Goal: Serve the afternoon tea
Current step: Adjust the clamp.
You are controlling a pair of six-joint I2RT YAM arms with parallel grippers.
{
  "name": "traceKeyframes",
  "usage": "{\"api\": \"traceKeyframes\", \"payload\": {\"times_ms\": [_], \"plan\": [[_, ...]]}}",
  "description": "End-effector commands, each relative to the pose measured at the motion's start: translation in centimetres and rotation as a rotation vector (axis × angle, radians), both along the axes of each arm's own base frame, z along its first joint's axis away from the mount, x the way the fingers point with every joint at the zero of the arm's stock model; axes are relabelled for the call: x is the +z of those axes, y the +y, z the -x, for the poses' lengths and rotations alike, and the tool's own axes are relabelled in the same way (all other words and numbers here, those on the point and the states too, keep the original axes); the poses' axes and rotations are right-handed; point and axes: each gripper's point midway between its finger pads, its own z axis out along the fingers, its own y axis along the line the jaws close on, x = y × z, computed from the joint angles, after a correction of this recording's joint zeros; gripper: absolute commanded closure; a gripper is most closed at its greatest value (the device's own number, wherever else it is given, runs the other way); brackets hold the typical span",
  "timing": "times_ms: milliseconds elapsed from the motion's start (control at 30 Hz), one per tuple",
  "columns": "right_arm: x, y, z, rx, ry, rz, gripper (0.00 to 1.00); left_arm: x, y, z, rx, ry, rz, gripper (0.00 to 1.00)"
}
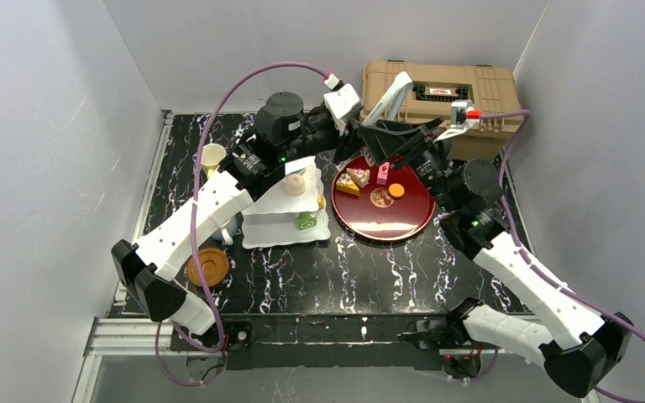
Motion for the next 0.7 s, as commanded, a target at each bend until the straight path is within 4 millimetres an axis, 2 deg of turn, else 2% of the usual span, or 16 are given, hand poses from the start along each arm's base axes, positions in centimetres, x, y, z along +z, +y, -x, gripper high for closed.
{"api": "traceKeyframes", "payload": {"times_ms": [0,200,300,500,567,667], "plan": [[1.6,-0.9,1.1,-0.014,0.063,0.078,0.03,1.2,1.4,-0.2,0.036,-0.154,-0.021,0.93],[-0.5,-3.7,2.1,-0.104,0.211,0.300,0.02,0.4,1.8,-0.2,0.013,-0.290,-0.066,0.93],[-1.7,-4.5,1.6,-0.153,0.262,0.375,0.02,0.0,1.7,0.5,-0.024,-0.308,-0.074,0.94],[-3.0,-4.3,0.9,-0.165,0.301,0.402,0.02,-0.5,1.8,0.9,-0.036,-0.346,-0.082,0.96],[-4.0,-3.9,0.7,-0.156,0.317,0.397,0.02,-0.9,1.8,1.2,-0.050,-0.356,-0.086,0.96],[-4.1,-3.0,0.5,-0.121,0.298,0.353,0.02,-0.4,1.6,1.4,-0.055,-0.365,-0.077,0.96]]}}
